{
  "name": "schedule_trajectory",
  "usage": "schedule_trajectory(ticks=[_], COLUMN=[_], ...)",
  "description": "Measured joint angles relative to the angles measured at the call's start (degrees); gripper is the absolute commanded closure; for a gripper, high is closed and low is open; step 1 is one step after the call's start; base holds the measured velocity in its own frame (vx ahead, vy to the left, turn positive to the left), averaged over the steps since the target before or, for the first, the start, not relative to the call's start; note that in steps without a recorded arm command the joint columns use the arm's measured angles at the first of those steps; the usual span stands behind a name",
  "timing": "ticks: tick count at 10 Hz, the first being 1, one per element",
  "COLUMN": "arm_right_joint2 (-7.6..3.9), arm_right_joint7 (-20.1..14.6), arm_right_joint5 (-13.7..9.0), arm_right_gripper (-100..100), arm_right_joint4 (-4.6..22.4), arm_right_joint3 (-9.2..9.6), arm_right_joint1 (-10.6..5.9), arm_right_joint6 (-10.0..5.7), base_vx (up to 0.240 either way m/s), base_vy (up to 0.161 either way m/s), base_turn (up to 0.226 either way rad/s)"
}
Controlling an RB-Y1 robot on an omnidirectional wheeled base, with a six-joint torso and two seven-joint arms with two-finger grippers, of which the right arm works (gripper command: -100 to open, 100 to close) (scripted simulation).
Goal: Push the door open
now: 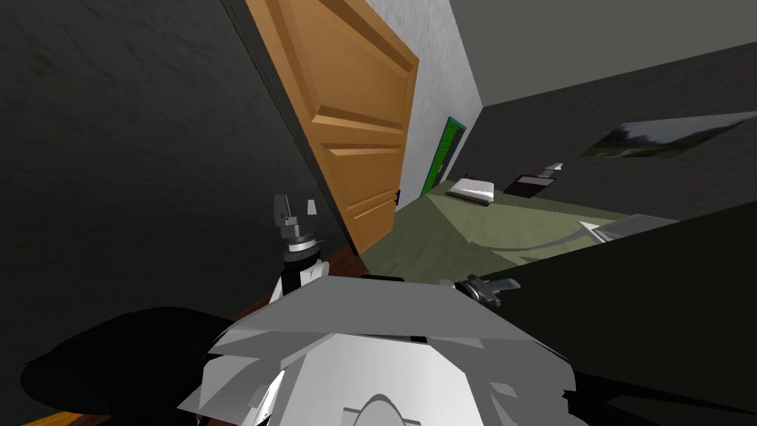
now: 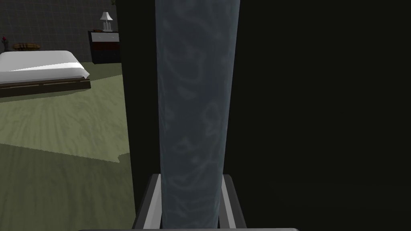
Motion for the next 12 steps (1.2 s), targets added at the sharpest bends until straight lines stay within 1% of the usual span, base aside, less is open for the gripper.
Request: schedule_trajectory(ticks=[1,2,3,4,5,6,7,8,9,10,11,12], arm_right_joint2=[-0.07,-0.55,-0.6,-0.99,-0.98,-0.71,-1.21,-1.19,-1.42,-1.84,-1.65,-2.15], arm_right_joint7=[0.3,0.0,0.1,0.0,0.2,0.6,0.1,-0.1,-0.4,-0.5,0.0,-0.3], arm_right_joint5=[-0.4,-0.7,-1.3,-1.8,-2.2,-2.8,-3.1,-3.7,-4.0,-4.6,-5.3,-5.7], arm_right_gripper=[100,100,100,100,100,100,100,100,100,100,100,100], arm_right_joint4=[0.1,1.2,0.7,1.2,1.3,0.0,1.5,1.3,1.7,2.8,2.3,3.4], arm_right_joint3=[-0.5,-0.92,-1.53,-2.12,-2.64,-3.25,-3.71,-4.29,-4.75,-5.38,-6.16,-6.73], arm_right_joint1=[-0.18,-0.36,0.07,0.04,0.05,0.95,0.6,1.15,1.31,0.91,1.27,1.17], arm_right_joint6=[-0.25,-0.82,-0.81,-0.97,-1.4,-1.2,-1.89,-2.07,-2.43,-2.88,-2.9,-3.42], base_vx=[0.15,0.126,0.132,0.138,0.134,0.144,0.144,0.135,0.143,0.16,0.139,0.153], base_vy=[-0.172,-0.173,-0.19,-0.176,-0.164,-0.178,-0.179,-0.151,-0.167,-0.195,-0.196,-0.182], base_turn=[-0.045,-0.046,-0.057,-0.057,-0.029,-0.055,-0.068,-0.065,-0.081,-0.061,-0.05,-0.052])
